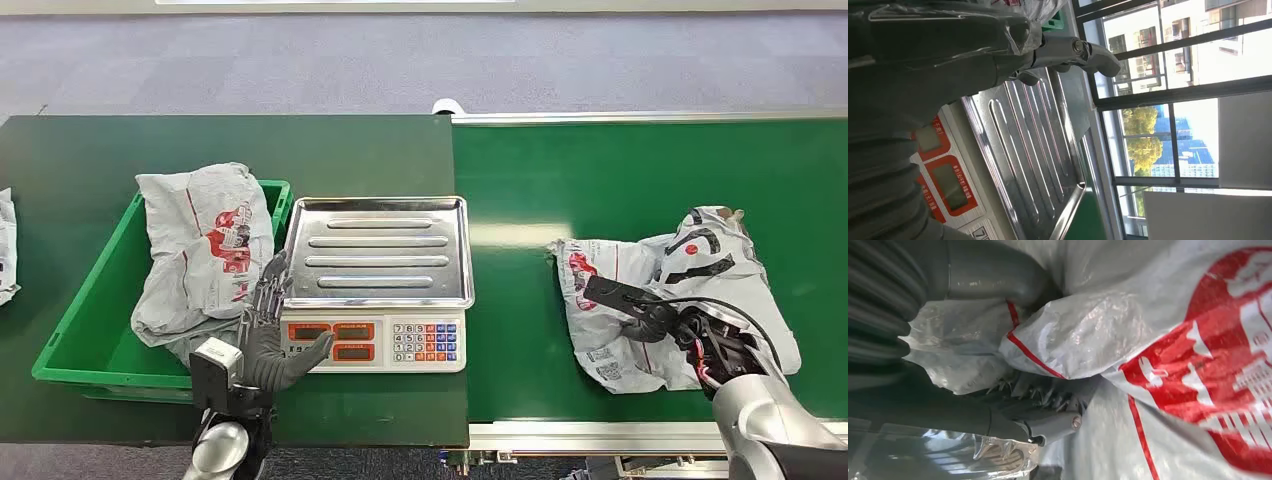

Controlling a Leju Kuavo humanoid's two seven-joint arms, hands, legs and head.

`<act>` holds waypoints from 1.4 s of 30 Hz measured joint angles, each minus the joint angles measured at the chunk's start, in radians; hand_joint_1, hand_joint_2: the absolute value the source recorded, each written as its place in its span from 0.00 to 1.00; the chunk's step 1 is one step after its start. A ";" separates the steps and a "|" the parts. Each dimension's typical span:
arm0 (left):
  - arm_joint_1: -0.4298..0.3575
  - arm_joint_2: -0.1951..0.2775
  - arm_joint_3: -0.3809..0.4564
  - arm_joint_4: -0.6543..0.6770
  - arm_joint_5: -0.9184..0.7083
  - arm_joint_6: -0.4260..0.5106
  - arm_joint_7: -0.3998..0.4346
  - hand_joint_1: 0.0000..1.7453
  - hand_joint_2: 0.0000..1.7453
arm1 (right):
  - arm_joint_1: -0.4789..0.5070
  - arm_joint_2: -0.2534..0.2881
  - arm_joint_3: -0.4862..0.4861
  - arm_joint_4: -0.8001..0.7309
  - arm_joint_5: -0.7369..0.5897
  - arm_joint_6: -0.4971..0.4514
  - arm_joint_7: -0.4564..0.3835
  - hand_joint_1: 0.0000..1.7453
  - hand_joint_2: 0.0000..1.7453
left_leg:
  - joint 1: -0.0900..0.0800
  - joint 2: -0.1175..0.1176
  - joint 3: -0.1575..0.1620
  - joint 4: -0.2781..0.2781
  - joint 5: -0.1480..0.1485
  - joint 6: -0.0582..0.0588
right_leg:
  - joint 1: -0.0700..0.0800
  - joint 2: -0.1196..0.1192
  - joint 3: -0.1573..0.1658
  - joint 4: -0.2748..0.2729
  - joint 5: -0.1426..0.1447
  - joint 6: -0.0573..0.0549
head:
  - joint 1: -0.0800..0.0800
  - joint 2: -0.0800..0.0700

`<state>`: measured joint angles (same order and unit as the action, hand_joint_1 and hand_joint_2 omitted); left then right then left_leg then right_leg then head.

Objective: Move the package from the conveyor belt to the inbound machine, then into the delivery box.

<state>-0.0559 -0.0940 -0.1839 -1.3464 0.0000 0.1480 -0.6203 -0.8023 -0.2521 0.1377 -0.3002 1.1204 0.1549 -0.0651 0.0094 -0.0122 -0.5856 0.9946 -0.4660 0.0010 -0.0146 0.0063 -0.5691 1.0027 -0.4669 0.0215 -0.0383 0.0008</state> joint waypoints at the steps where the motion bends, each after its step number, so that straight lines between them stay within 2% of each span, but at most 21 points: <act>1: 0.004 0.000 0.001 -0.004 0.000 0.002 0.000 0.00 1.00 | 0.002 0.005 0.000 -0.002 -0.005 -0.030 -0.014 1.00 1.00 | 0.000 0.001 0.000 0.000 0.000 0.000 | 0.000 0.001 0.000 0.000 0.000 0.000 | 0.000 0.000; 2: 0.007 0.001 0.002 -0.009 0.000 0.003 0.000 0.00 1.00 | 0.005 0.009 0.000 -0.005 -0.010 -0.060 -0.029 1.00 1.00 | 0.000 0.001 0.000 0.000 0.000 0.000 | 0.000 0.001 -0.001 0.000 0.000 0.000 | 0.000 0.000; 7: 0.034 0.002 0.013 -0.045 -0.006 0.019 -0.002 0.00 1.00 | 0.024 0.059 0.009 -0.048 -0.054 -0.331 -0.186 1.00 1.00 | 0.000 0.001 -0.001 0.000 0.000 0.000 | 0.000 0.001 -0.002 0.000 0.000 0.000 | 0.000 0.000; 11: 0.039 0.003 0.016 -0.054 -0.016 0.035 -0.015 0.00 1.00 | 0.047 0.098 0.022 -0.112 -0.092 -0.492 -0.299 1.00 1.00 | 0.000 0.001 -0.001 0.000 0.000 0.000 | 0.000 0.001 -0.002 0.000 0.000 0.000 | 0.000 0.000; 15: 0.040 0.004 0.016 -0.057 0.000 0.034 -0.018 0.00 1.00 | 0.072 0.128 0.037 -0.184 -0.138 -0.619 -0.353 1.00 0.00 | 0.000 0.001 -0.001 0.000 0.000 0.000 | 0.000 0.001 -0.002 0.000 0.000 0.000 | 0.000 0.000; 20: 0.038 0.003 0.017 -0.070 -0.008 0.059 -0.025 0.00 1.00 | 0.110 0.155 0.058 -0.296 -0.158 -0.784 -0.378 1.00 0.00 | 0.000 0.001 -0.001 0.000 0.000 0.000 | 0.000 0.001 -0.002 0.000 0.000 0.000 | 0.000 0.000; 23: 0.029 0.002 0.018 -0.074 -0.012 0.077 -0.026 0.00 1.00 | 0.161 0.173 0.060 -0.424 -0.108 -0.842 -0.427 1.00 0.00 | 0.000 0.001 -0.001 0.000 0.000 0.000 | 0.000 0.001 -0.003 0.000 0.000 0.000 | 0.000 0.000; 29: 0.015 -0.003 0.019 -0.074 -0.016 0.091 -0.028 0.00 1.00 | 0.265 0.230 0.010 -0.686 0.026 -0.848 -0.546 1.00 0.00 | 0.000 0.001 -0.001 0.000 0.000 0.000 | 0.000 0.001 -0.004 0.000 0.000 -0.001 | 0.000 0.000; 35: 0.011 -0.004 0.021 -0.074 -0.018 0.097 -0.036 0.00 1.00 | 0.297 0.261 -0.013 -0.793 0.085 -0.848 -0.587 1.00 0.00 | 0.000 0.001 -0.002 0.000 0.000 0.000 | 0.000 0.001 -0.003 0.000 0.000 0.000 | 0.000 0.000; 38: -0.001 -0.006 0.023 -0.074 -0.014 0.110 -0.048 0.00 1.00 | 0.297 0.288 0.029 -0.826 0.148 -0.848 -0.611 1.00 0.00 | 0.000 0.002 -0.001 0.000 0.000 0.000 | 0.000 0.002 -0.004 0.000 0.000 0.000 | 0.000 0.000; 42: -0.012 -0.009 0.025 -0.074 -0.010 0.111 -0.054 0.00 1.00 | 0.288 0.307 0.128 -0.823 0.206 -0.848 -0.597 1.00 0.00 | 0.001 0.001 -0.002 0.000 0.000 0.000 | 0.001 0.001 -0.004 0.000 0.000 -0.001 | 0.000 0.000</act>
<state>-0.0680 -0.1030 -0.1593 -1.4205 -0.0096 0.2588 -0.6745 -0.5148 0.0548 0.2662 -1.1233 1.3260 -0.6936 -0.6624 0.0100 -0.0111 -0.5872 0.9943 -0.4657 0.0005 -0.0138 0.0077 -0.5726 1.0029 -0.4673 0.0208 -0.0383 0.0008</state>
